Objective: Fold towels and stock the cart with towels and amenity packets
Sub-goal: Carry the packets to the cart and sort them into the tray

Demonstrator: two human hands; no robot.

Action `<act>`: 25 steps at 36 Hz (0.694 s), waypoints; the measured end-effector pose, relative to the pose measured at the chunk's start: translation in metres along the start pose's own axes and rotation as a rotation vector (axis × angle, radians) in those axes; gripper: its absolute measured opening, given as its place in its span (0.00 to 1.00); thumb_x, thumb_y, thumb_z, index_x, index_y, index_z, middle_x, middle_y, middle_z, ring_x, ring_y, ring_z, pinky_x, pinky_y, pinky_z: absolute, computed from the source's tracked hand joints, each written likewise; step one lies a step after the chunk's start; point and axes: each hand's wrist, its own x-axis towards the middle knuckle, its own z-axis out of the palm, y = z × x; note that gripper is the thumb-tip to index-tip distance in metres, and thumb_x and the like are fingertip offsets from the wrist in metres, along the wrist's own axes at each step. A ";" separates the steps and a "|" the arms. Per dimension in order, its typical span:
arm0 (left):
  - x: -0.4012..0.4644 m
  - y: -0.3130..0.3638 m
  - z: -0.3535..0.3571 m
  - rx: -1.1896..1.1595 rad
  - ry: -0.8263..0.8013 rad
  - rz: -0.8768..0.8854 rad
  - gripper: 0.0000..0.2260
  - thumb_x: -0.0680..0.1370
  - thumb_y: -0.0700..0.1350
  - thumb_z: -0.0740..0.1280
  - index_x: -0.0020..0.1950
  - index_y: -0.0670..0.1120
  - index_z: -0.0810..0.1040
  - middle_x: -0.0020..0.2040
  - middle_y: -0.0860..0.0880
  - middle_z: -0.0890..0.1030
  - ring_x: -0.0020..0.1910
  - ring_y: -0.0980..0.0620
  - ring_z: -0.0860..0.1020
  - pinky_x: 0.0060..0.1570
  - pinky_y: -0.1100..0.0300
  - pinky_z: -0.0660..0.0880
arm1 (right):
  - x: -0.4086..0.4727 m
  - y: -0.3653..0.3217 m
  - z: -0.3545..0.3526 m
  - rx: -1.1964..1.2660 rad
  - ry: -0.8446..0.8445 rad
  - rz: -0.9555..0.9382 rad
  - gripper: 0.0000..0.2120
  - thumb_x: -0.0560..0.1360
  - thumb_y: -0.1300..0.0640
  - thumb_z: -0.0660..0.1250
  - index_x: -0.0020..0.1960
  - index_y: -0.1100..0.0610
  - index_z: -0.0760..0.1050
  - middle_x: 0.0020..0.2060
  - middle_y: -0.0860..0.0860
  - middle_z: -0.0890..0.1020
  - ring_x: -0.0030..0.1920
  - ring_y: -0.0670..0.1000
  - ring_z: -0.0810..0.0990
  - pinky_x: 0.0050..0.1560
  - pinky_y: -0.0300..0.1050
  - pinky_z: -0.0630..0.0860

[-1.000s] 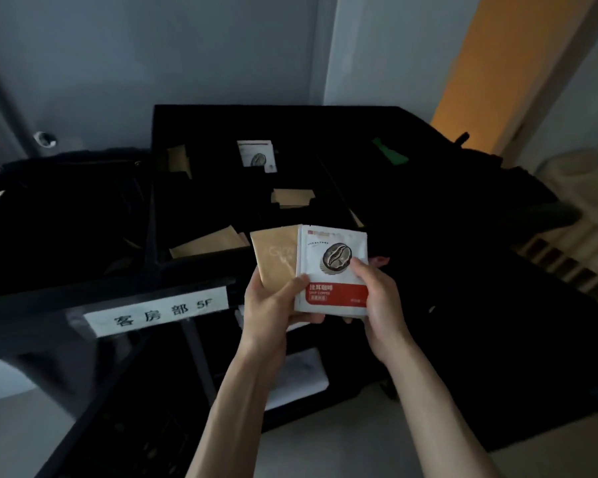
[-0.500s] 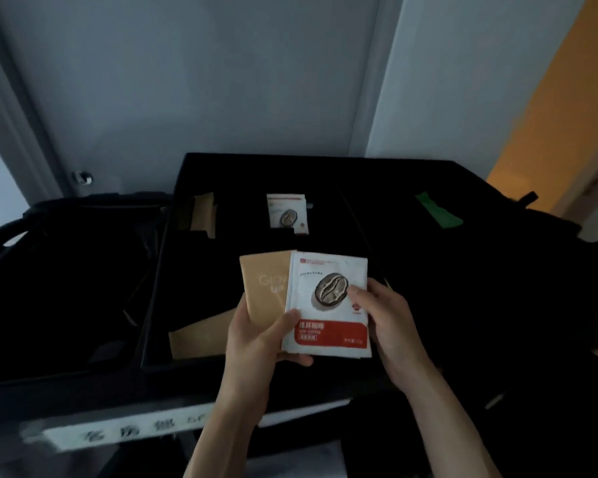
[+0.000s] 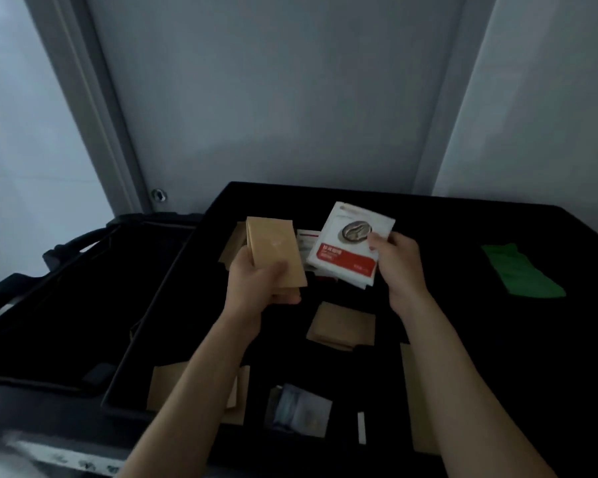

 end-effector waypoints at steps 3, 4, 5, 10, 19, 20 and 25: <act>0.028 -0.001 0.007 -0.005 0.017 -0.068 0.13 0.78 0.34 0.66 0.63 0.41 0.74 0.54 0.37 0.82 0.45 0.40 0.84 0.30 0.54 0.80 | 0.034 0.001 0.013 -0.216 0.090 -0.131 0.07 0.80 0.57 0.63 0.56 0.56 0.76 0.48 0.49 0.82 0.43 0.47 0.83 0.35 0.39 0.76; 0.036 -0.002 0.009 -0.005 0.019 -0.078 0.13 0.78 0.33 0.66 0.63 0.40 0.74 0.54 0.37 0.81 0.45 0.40 0.83 0.29 0.53 0.80 | 0.043 0.004 0.019 -0.273 0.107 -0.169 0.07 0.80 0.56 0.63 0.57 0.56 0.75 0.49 0.48 0.81 0.43 0.45 0.81 0.34 0.37 0.73; 0.043 -0.003 0.011 -0.006 0.018 -0.089 0.13 0.79 0.33 0.65 0.63 0.40 0.74 0.54 0.36 0.81 0.45 0.39 0.83 0.29 0.53 0.80 | 0.052 0.007 0.024 -0.327 0.114 -0.199 0.08 0.80 0.56 0.63 0.58 0.56 0.74 0.49 0.48 0.80 0.42 0.44 0.79 0.35 0.37 0.71; 0.065 -0.021 0.016 -0.010 -0.017 -0.140 0.14 0.79 0.33 0.66 0.64 0.37 0.73 0.55 0.35 0.81 0.46 0.37 0.83 0.31 0.53 0.81 | 0.076 0.030 0.048 -0.503 0.064 -0.169 0.10 0.80 0.56 0.63 0.60 0.57 0.74 0.53 0.52 0.80 0.49 0.51 0.79 0.43 0.45 0.75; 0.077 -0.049 0.011 0.023 -0.059 -0.100 0.15 0.78 0.35 0.68 0.64 0.40 0.73 0.55 0.37 0.81 0.46 0.39 0.84 0.32 0.51 0.81 | 0.083 0.056 0.049 -0.810 -0.200 -0.093 0.13 0.77 0.49 0.68 0.51 0.60 0.81 0.47 0.56 0.83 0.48 0.55 0.81 0.43 0.45 0.75; 0.078 -0.050 0.011 0.028 -0.065 -0.091 0.15 0.78 0.36 0.68 0.64 0.40 0.73 0.55 0.37 0.81 0.47 0.39 0.84 0.32 0.51 0.81 | 0.084 0.058 0.049 -0.843 -0.198 -0.105 0.16 0.77 0.47 0.69 0.52 0.60 0.81 0.50 0.57 0.82 0.51 0.56 0.81 0.46 0.45 0.76; 0.075 -0.051 0.009 0.064 -0.074 -0.050 0.17 0.78 0.38 0.69 0.67 0.43 0.71 0.56 0.41 0.80 0.47 0.42 0.84 0.32 0.51 0.81 | 0.084 0.060 0.051 -0.849 -0.068 -0.087 0.34 0.78 0.43 0.66 0.77 0.57 0.61 0.69 0.56 0.65 0.68 0.57 0.70 0.65 0.51 0.72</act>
